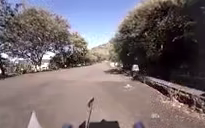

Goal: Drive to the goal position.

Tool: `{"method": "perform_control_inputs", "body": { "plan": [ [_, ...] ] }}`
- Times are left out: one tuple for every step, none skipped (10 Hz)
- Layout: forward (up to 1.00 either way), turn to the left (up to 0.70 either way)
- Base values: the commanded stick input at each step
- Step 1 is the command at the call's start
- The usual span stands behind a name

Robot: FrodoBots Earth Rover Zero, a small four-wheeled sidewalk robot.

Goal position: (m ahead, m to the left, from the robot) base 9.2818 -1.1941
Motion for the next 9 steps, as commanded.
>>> {"method": "perform_control_inputs", "body": {
  "plan": [
    [0.5,-0.4],
    [0.5,-0.23],
    [0.5,-0.05],
    [0.5,0.0],
    [0.5,0.0],
    [0.5,0.0],
    [0.5,0.0],
    [0.5,0.0],
    [0.5,0.0]
  ]
}}
